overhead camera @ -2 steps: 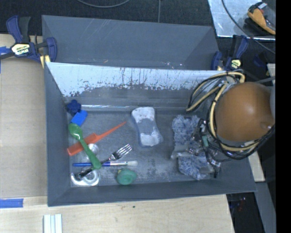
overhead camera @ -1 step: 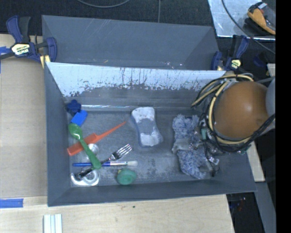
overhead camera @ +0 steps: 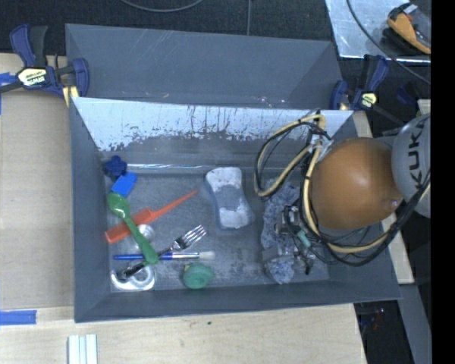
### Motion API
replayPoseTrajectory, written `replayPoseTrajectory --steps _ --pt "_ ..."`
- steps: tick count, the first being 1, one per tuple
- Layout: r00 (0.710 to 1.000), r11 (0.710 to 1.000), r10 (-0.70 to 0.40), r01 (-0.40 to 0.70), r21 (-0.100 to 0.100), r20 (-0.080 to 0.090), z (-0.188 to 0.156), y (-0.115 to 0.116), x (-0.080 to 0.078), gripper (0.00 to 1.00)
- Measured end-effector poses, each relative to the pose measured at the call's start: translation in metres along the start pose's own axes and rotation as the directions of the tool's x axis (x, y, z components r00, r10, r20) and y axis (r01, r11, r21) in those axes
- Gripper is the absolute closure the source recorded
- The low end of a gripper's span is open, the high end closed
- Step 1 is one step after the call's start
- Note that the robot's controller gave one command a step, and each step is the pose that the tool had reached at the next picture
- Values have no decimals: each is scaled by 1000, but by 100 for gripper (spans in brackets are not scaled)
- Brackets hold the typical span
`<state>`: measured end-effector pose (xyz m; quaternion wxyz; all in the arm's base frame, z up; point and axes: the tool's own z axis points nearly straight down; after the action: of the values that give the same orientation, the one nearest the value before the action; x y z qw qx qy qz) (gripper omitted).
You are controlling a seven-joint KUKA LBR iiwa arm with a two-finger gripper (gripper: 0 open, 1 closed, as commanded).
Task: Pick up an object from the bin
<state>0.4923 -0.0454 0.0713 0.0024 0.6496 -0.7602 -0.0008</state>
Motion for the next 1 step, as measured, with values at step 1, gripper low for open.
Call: replayPoseTrajectory --steps 1 --pt "1000 1000 0 0 0 0 0 0 0 100"
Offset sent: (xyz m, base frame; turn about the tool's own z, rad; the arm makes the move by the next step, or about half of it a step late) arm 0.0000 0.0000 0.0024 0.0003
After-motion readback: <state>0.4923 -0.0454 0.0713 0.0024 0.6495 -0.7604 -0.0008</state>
